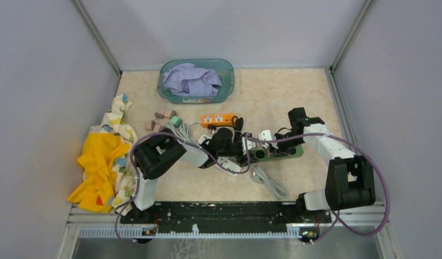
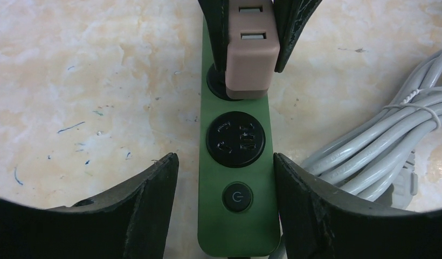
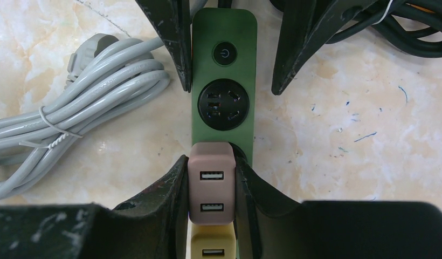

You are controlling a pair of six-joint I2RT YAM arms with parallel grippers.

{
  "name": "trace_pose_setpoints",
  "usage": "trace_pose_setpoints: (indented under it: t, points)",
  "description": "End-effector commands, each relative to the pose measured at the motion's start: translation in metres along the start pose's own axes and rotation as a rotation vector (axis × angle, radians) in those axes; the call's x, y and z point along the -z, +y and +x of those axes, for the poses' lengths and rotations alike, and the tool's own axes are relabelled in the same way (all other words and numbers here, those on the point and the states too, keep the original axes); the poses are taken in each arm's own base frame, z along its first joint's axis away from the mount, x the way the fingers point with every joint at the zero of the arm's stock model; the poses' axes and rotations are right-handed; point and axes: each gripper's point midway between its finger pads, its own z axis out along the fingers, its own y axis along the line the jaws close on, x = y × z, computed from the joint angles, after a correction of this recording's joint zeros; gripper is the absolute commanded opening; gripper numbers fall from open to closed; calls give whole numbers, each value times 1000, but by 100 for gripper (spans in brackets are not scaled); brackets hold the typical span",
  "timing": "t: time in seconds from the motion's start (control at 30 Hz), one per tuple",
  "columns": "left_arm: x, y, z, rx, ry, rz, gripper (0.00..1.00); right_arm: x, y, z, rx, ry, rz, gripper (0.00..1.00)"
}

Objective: Pull the plug off the socket
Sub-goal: Remove the plug from the socket.

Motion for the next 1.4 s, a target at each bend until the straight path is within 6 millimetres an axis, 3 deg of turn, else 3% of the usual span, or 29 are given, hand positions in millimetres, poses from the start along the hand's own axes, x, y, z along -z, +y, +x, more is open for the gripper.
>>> trace_pose_setpoints:
  t: [0.0, 0.1, 0.2, 0.27, 0.37, 0.43, 0.5, 0.63, 0.73, 0.9, 1.0, 1.07, 1.13, 1.23, 1.37]
  points:
    - [-9, -2, 13, -24, 73, 19, 70, 4, -8, -34, 57, -123, 18, 0]
    - [-10, 0, 20, -27, 109, 19, 67, 4, -8, -35, 58, -130, 19, 0]
    - [-12, 0, 25, -26, 134, 28, 57, 4, -8, -36, 56, -135, 18, 0]
    - [-14, -1, 26, -24, 140, 42, 46, 3, -8, -37, 52, -142, 17, 0]
    - [-14, -5, 29, -17, 154, 62, 11, 3, -10, -33, 40, -127, 21, 0]
    - [-13, -4, 30, -13, 162, 63, 0, 3, -13, -30, 23, -108, 29, 0]
    - [-13, -5, 30, -14, 168, 70, 0, 2, -10, -34, 15, -131, 16, 0]
    - [-15, -8, 36, 5, 217, 104, 0, -1, 0, -61, 44, -280, -32, 0]
    - [-16, -8, 39, 17, 235, 113, 0, -1, -19, -72, 1, -324, 26, 0]
    - [-10, -6, 45, 50, 248, 103, 0, 11, -46, -44, -51, -196, 179, 0]
    - [-4, -2, 48, 76, 253, 92, 0, 23, -39, -21, -37, -158, 180, 0]
    - [-3, 0, 48, 80, 253, 89, 0, 22, -22, -21, 29, -166, 119, 0]
    - [-2, 2, 46, 77, 248, 89, 0, 14, 1, -35, 77, -233, 35, 0]
    - [-5, 2, 46, 76, 251, 97, 0, -6, 11, -53, 117, -261, -45, 0]
    - [-8, 2, 47, 92, 260, 106, 0, -18, -5, -82, 48, -334, -33, 0]
